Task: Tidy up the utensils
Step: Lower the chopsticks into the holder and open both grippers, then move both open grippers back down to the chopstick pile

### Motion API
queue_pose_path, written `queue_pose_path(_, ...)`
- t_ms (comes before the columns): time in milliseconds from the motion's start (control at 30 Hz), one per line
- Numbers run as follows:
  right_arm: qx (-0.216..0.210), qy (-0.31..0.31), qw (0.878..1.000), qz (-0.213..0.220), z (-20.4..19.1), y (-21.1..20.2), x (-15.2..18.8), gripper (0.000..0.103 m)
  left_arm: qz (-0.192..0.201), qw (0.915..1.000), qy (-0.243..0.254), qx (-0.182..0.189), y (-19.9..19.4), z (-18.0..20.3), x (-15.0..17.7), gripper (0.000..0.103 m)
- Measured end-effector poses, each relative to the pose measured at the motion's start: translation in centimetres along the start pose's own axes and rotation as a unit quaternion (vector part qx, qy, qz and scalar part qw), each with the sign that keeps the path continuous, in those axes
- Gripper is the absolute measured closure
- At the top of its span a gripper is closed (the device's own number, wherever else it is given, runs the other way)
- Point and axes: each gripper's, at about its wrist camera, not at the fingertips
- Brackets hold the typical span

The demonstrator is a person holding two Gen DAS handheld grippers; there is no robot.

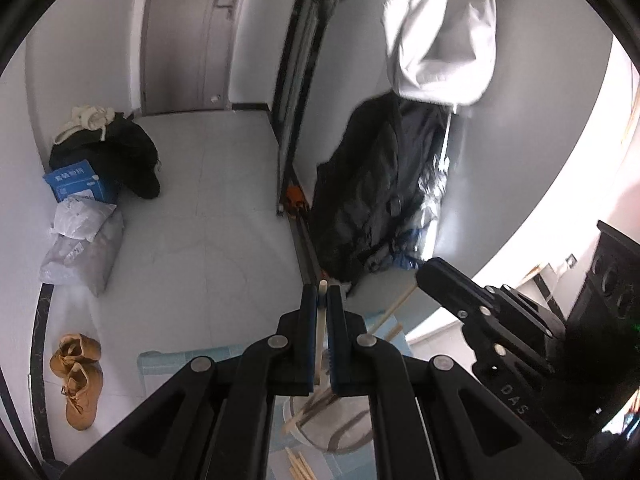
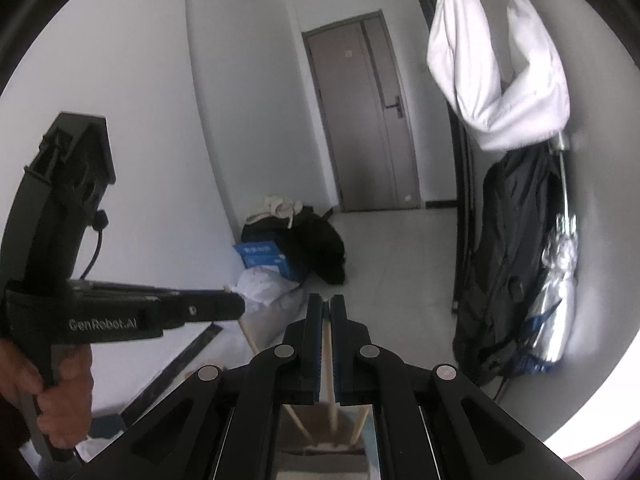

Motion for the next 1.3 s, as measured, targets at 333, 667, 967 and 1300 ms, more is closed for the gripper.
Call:
queue_pose_path(333, 0.008, 0.024, 0.999, -0.027, 0.6, -1.5, 3.0, 0.095, 0.006, 0.9988, 0.002, -0.049, -1.6, 0.4, 2.0, 0.059)
queue_pose_path(667, 0.041, 0.013, 0.999, -0.027, -0.5, -6.3, 4.9, 0.061, 0.038, 0.9915, -0.020, -0.123, -5.0, 0.8, 4.0, 0.047)
queue_pose_path(967, 0.058, 0.003, 0.998, -0.018, -2.4, -9.9, 6.7, 0.036, 0.087, 0.9827, -0.007, -0.163, -7.5, 3.1, 6.8, 0.034)
queue_pose_path(1300, 0.045, 0.014, 0.998, 0.044, -3.5, -13.8, 8.4, 0.013, 0.142, 0.9716, -0.023, -0.188, -9.5, 3.7, 9.9, 0.010)
Point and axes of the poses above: each gripper's, at about its wrist camera, not at the fingertips, and y roughly the way its jaws point, z to its right, x to its underside, and after that the axes turned 4 degrees about y, right-handed
